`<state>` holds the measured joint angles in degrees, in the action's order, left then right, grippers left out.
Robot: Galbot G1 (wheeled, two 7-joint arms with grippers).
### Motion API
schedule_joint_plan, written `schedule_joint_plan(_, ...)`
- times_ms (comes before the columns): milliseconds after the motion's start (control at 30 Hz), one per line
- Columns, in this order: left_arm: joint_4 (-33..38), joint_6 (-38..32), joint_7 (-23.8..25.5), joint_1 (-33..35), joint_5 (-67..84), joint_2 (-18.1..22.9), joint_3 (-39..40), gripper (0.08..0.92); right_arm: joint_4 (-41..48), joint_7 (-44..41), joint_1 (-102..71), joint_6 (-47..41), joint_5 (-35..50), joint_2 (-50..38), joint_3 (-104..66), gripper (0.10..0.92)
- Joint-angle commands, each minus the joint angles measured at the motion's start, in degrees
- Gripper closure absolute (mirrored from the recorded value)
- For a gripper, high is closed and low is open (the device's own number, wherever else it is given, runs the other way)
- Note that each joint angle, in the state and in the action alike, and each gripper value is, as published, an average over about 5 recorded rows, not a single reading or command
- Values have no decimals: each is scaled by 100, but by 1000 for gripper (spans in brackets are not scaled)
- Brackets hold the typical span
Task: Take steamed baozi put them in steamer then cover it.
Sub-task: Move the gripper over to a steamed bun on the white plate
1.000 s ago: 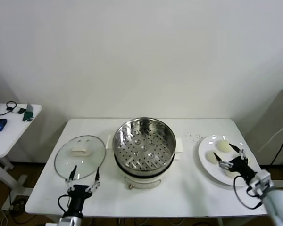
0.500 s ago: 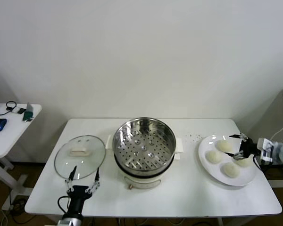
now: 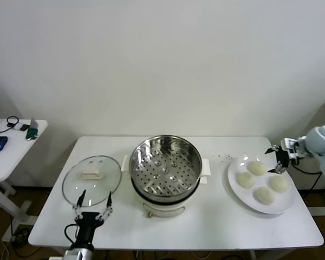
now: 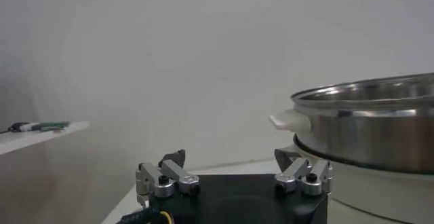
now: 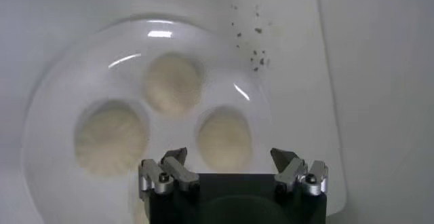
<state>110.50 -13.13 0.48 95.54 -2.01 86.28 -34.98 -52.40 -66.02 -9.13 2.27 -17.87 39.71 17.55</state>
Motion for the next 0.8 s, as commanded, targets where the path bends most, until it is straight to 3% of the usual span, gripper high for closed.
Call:
schedule_joint_plan(33, -37, 39, 27, -29, 27, -20, -52, 177, 1466, -355, 1322, 164, -739, 934, 1328, 203)
schedule_joint_plan(800, -226, 31, 27, -129, -12, -66, -64, 177, 2300, 88, 822, 542, -1628, 1560, 693, 203)
